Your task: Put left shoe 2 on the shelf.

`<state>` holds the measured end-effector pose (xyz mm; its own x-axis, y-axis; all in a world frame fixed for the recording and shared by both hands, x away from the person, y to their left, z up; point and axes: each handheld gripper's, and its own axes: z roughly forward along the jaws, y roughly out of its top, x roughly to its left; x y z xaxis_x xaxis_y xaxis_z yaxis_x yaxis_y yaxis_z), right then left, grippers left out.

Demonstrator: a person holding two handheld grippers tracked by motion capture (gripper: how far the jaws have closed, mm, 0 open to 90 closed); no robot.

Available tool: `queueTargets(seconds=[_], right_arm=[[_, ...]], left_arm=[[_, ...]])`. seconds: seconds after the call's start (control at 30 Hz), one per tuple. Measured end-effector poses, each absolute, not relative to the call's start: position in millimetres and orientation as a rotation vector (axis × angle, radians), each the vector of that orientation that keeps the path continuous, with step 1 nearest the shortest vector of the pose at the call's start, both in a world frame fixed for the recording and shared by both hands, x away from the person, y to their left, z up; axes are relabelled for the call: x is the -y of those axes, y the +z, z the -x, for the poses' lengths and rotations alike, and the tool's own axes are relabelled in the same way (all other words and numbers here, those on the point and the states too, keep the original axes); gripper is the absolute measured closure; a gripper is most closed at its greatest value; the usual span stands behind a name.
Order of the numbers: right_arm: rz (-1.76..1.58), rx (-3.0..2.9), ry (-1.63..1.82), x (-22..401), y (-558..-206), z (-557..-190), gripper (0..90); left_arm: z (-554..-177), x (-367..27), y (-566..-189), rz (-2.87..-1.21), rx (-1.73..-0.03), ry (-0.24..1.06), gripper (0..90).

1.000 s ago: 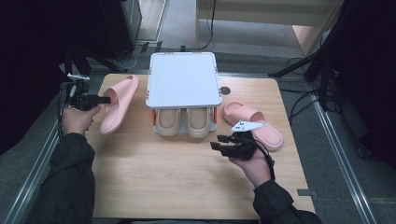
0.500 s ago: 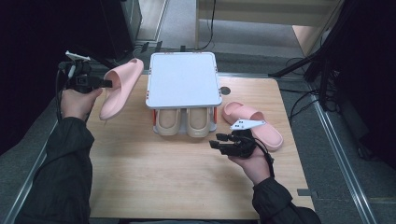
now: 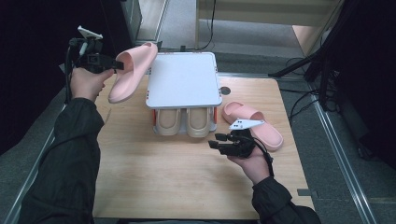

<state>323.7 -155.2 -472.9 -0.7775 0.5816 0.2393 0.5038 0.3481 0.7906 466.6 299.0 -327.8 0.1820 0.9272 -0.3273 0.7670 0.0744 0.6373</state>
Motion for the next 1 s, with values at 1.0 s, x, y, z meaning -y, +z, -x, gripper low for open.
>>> queueTargets(seconds=[1.0], right_arm=[[-1.012, -2.501, 1.435, 158, -472, -324, 55.5]], left_arm=[[-499, -217, -337, -1.779, -1.544, 0.254, 72.2]])
